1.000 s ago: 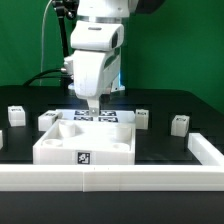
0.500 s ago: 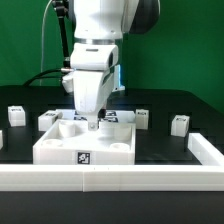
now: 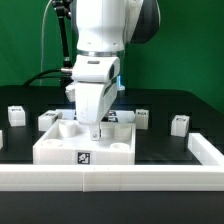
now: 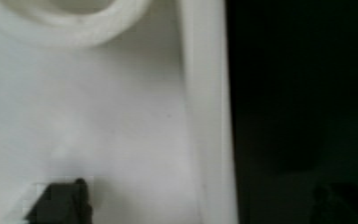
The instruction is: Assemble one leg
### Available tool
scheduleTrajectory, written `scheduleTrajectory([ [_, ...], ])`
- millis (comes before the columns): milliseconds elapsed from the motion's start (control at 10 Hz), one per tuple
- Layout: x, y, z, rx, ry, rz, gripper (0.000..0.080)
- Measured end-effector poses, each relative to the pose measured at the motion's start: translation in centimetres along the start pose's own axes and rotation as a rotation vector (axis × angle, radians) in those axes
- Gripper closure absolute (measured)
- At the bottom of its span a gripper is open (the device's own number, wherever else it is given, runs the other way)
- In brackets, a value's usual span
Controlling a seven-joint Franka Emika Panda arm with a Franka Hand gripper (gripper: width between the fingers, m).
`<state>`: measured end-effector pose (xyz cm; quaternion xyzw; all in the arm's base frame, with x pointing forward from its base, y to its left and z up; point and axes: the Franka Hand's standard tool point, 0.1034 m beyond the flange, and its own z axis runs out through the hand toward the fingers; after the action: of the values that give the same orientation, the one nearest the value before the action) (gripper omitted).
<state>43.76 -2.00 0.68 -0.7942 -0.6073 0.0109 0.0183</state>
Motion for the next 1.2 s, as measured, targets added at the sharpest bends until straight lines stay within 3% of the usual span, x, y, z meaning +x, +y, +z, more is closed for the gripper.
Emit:
scheduleTrajectory([
  [200,0.00,0.00,0.00,0.000,0.000,0.000,0.0515],
  [300,0.00,0.00,0.00,0.000,0.000,0.000,0.0515],
  [500,0.04,0.15,-0.08,-0.007,0.002,0.000,0.0739],
  [1200,0.10,0.30,-0.14,-0.012,0.000,-0.042,0.0739],
])
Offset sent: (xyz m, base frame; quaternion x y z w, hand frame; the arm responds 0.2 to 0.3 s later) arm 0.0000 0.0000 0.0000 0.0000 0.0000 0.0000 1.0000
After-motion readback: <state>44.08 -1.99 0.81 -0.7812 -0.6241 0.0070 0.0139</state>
